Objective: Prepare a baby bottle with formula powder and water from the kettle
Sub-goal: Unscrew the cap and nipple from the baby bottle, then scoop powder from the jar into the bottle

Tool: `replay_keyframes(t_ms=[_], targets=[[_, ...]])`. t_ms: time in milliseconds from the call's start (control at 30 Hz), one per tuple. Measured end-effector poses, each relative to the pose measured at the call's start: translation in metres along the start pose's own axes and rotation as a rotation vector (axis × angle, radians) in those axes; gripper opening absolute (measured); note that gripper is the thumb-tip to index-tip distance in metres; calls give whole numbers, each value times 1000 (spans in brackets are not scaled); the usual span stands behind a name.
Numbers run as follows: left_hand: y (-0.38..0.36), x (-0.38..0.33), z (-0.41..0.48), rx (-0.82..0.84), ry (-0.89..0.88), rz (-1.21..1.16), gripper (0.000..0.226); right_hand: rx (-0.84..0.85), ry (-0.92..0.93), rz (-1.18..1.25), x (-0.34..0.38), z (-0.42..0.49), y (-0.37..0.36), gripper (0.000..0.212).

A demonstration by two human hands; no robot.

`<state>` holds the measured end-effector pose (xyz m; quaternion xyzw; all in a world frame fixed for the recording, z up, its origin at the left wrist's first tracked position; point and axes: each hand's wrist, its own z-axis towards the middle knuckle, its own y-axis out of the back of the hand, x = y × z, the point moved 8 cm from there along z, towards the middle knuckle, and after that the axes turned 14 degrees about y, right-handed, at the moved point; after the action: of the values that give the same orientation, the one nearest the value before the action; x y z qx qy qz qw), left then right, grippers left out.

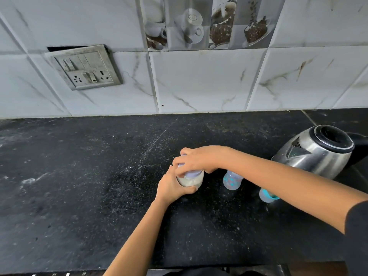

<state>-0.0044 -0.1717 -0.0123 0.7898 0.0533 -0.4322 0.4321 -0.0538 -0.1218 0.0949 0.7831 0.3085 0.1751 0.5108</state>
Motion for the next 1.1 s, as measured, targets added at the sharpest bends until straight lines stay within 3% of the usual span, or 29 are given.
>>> replay_keyframes(t_ms=[100,200,333,433,667,767,833,967,1033,1100], targets=[[2,1,1,7,-7,-52,83,-307,30,42,-10,-19,18,66],[2,-1,0,39,-46,-105,79,-559,-253,505,-52,-51,9,64],[1,4,-3,81,-44,-231,98,-545,-656,981,-87,-74,-60,70],[8,2,-7,29,-64,-301,115,-413,-794,952,-97,-75,-100,71],[16,-12,-8,-19,-93,-357,90,-280,-812,959,-96,-61,-127,71],[17,-14,-10,-32,-102,-357,81,-202,-780,918,-92,-61,-128,81],[20,-15,-11,-45,-108,-362,77,-293,-755,794,-96,-66,-108,74],[20,-15,-14,-50,-108,-381,72,-1025,-728,568,-74,-98,-34,13],[20,-16,-16,-61,-103,-384,72,-1000,-704,535,-45,-90,-23,8],[20,-18,-19,-70,-98,-374,73,-789,-701,519,-23,-68,-29,15]])
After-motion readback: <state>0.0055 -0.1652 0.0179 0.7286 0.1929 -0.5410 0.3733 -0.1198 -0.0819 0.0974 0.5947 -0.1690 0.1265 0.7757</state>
